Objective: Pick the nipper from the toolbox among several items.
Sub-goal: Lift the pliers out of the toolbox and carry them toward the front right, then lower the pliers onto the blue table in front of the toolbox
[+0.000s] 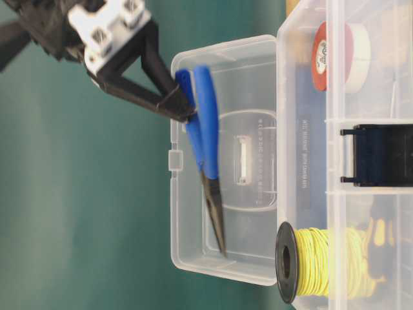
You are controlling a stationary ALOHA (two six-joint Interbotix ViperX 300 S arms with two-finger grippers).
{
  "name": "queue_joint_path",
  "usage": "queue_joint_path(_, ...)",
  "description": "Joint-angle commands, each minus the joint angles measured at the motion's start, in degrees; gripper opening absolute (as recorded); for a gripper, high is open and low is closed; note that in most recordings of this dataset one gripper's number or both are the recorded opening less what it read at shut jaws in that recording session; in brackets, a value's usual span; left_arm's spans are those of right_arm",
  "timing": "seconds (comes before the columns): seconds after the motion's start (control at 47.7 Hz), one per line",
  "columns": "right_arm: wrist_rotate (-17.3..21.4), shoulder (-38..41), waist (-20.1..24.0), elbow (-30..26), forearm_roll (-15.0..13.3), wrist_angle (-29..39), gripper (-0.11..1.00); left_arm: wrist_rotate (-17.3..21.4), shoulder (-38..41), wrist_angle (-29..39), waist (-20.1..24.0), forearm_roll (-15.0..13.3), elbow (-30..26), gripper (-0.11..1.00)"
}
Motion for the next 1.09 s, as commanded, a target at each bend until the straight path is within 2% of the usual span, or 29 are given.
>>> queue_joint_path(0.0, 0.88, -1.58, 3.6, 0.09, 0.09, -2.72, 0.13, 0.09, 0.35, -0.26, 0.18, -0.09, -0.62, 0.0)
queue_joint_path(0.126, 3.08, 0.53, 8.09, 1.41, 0.09, -6.24, 0.13, 0.09, 0.26, -0.26, 0.18, -0.09, -0.62, 0.0)
queue_joint_path(0.44, 9.49, 13.45, 13.27, 1.67, 0.18, -13.1, 0.13, 0.09, 0.26, -0.44, 0.18, -0.09, -0.62, 0.0)
queue_joint_path(0.734, 13.54, 23.99, 15.73, -0.18, 0.7, -15.21, 0.13, 0.09, 0.18, -0.62, 0.18, -0.09, -0.7, 0.0)
queue_joint_path(1.069, 15.12, 26.46, 15.82, -0.26, 1.05, -14.06, 0.14, 0.09, 0.26, -0.7, 0.18, -0.09, -0.62, 0.0)
